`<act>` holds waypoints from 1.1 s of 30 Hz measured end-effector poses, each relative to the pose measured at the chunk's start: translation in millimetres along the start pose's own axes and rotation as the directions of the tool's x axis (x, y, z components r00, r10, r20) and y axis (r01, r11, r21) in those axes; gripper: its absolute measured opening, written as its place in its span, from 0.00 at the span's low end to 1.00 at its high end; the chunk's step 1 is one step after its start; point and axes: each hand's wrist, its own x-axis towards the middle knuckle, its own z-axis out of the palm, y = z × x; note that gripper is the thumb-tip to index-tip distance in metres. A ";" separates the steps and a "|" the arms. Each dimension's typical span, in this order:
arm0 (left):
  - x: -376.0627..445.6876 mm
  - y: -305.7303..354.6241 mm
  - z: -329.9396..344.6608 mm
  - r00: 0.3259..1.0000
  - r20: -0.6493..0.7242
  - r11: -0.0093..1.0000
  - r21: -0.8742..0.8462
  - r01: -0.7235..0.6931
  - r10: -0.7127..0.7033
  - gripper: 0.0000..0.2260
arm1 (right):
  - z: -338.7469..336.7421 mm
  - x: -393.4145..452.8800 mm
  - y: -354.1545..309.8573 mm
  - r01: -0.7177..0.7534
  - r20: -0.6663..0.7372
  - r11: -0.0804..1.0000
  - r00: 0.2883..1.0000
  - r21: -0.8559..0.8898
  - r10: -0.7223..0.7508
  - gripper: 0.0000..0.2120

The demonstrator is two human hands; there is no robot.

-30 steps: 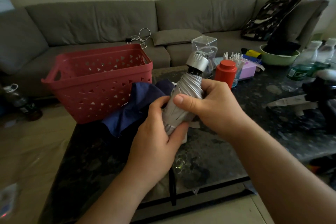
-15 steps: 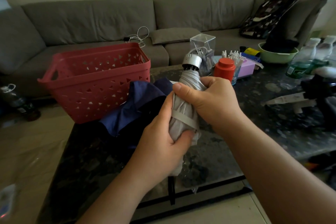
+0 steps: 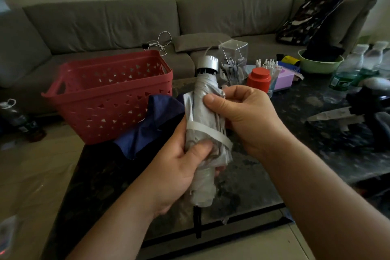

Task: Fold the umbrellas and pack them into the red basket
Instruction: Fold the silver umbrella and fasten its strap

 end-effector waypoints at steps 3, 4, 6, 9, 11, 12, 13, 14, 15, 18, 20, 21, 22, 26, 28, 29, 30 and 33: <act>1.2 -5.8 2.9 0.998 -0.062 0.998 0.060 0.014 -0.011 0.25 | 6.4 -2.5 5.8 0.059 -0.115 0.976 0.990 -0.211 -0.085 0.13; 1.3 -7.8 4.7 0.997 -0.083 0.998 0.064 0.000 0.005 0.25 | 7.8 -3.6 6.5 0.067 -0.124 0.969 0.987 -0.239 -0.099 0.13; 1.7 -9.8 8.1 0.993 -0.115 0.998 0.050 -0.030 0.035 0.26 | 8.0 -4.0 8.0 0.070 -0.117 0.961 0.988 -0.267 -0.104 0.15; 5.4 -10.2 6.3 0.978 -0.197 0.998 0.019 -0.062 0.065 0.24 | 4.4 -3.2 9.7 0.180 -0.171 0.900 0.949 -0.397 -0.265 0.13; 8.1 -8.9 1.8 0.963 -0.259 0.997 0.000 -0.076 0.073 0.24 | 2.9 -6.1 4.7 0.278 -0.146 0.829 0.909 -0.486 -0.391 0.07; 8.4 -7.5 0.0 0.959 -0.270 0.996 0.001 -0.090 0.087 0.24 | 2.6 -8.7 2.0 0.318 -0.083 0.799 0.906 -0.511 -0.414 0.06; 8.0 -5.7 -1.1 0.958 -0.265 0.994 0.010 -0.108 0.107 0.25 | 4.0 -12.5 -0.6 0.346 0.005 0.761 0.912 -0.548 -0.411 0.07; 6.9 -3.7 -1.4 0.961 -0.246 0.992 0.022 -0.128 0.129 0.25 | 6.8 -16.7 -2.4 0.357 0.100 0.711 0.921 -0.605 -0.378 0.10; 5.8 -2.0 -1.2 0.963 -0.225 0.989 0.031 -0.144 0.148 0.25 | 9.9 -20.4 -2.6 0.360 0.186 0.646 0.928 -0.673 -0.323 0.13; 3.6 0.4 -1.3 0.967 -0.194 0.986 0.009 -0.164 0.163 0.26 | 18.9 -26.7 -1.9 0.372 0.312 0.516 0.928 -0.772 -0.203 0.14; 3.0 0.5 -2.8 0.968 -0.186 0.986 -0.005 -0.169 0.165 0.27 | 18.2 -27.7 -7.9 0.346 0.312 0.639 0.935 -0.687 -0.171 0.12; 2.9 1.0 -4.3 0.968 -0.191 0.986 -0.006 -0.167 0.163 0.28 | 16.0 -27.7 -11.8 0.306 0.297 0.748 0.943 -0.589 -0.152 0.10; 2.7 1.3 -5.9 0.967 -0.199 0.987 -0.005 -0.163 0.159 0.29 | 12.8 -26.8 -14.9 0.267 0.286 0.835 0.948 -0.481 -0.138 0.09; 1.6 1.1 -11.8 0.978 -0.158 0.990 0.003 -0.138 0.137 0.30 | 3.0 -20.1 -13.9 0.146 0.213 0.942 0.973 -0.302 -0.083 0.10; 1.3 2.4 -11.6 0.981 -0.143 0.991 -0.014 -0.135 0.132 0.33 | 0.1 -16.0 -9.7 0.077 0.172 0.972 0.984 -0.222 -0.039 0.11; 1.5 2.8 -11.2 0.980 -0.146 0.990 -0.024 -0.139 0.134 0.34 | -1.6 -14.2 -8.2 0.047 0.156 0.981 0.988 -0.186 -0.017 0.11; 1.7 2.8 -10.8 0.979 -0.152 0.989 -0.036 -0.144 0.137 0.34 | -3.4 -13.0 -6.9 0.021 0.149 0.988 0.989 -0.155 0.002 0.11; 2.7 2.1 -8.8 0.977 -0.165 0.986 -0.083 -0.147 0.132 0.33 | -5.8 -11.6 -3.6 -0.007 0.170 0.995 0.985 -0.099 0.024 0.11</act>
